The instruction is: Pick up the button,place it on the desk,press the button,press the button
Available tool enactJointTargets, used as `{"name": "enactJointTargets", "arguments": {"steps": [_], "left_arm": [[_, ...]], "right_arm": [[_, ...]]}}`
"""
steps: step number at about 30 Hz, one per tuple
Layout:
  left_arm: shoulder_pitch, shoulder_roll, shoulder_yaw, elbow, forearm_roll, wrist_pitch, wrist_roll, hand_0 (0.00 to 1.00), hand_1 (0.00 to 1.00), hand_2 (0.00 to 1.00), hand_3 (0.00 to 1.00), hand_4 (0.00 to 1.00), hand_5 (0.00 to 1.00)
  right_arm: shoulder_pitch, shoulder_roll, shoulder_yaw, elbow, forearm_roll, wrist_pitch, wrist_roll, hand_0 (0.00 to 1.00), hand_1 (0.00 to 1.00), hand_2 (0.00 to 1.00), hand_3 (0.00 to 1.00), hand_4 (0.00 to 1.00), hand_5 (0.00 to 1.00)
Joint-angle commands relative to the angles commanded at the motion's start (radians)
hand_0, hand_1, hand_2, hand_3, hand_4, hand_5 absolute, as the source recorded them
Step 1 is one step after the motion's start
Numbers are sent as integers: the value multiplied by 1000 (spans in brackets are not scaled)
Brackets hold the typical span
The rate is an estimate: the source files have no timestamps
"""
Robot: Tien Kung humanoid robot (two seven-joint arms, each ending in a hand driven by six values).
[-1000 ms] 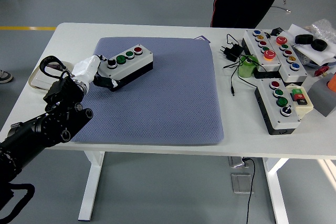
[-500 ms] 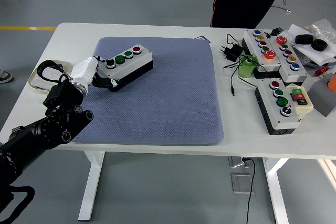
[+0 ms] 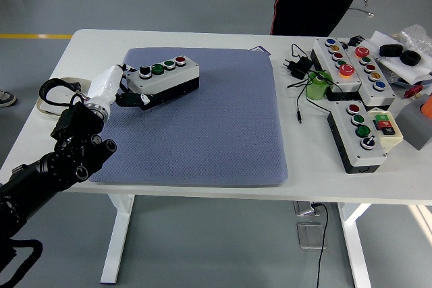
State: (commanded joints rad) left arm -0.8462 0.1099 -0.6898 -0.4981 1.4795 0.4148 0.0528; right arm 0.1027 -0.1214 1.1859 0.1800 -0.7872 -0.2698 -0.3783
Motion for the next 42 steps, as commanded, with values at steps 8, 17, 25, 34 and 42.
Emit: {"name": "enactJointTargets", "arguments": {"steps": [8,17,25,34,42], "left_arm": [[6,0,5,8,-89,-15,-21,8,2,41,162,381,2],[10,0,7,16,-168,-6,-54,2,2,11,184,364,2],[15,3,1,15,-195,-9,-79,2,2,8,178,352,2],[29,4,-14,-5,-231,-2,-138,2,2,4,174,300,2],[41,6,-22,-30,-266,-10,-216,2,2,4,175,272,2]], "right_arm": [[0,0,-2,0,2,0,0,646,508,549,590,257,366],[0,0,-1,0,2,0,0,644,508,549,590,255,365],[-1,0,-2,0,3,0,-1,644,508,549,590,255,365],[-4,0,-2,0,5,0,-1,644,508,549,590,255,365],[-8,-1,-4,0,5,0,-4,644,507,549,591,253,362]]}}
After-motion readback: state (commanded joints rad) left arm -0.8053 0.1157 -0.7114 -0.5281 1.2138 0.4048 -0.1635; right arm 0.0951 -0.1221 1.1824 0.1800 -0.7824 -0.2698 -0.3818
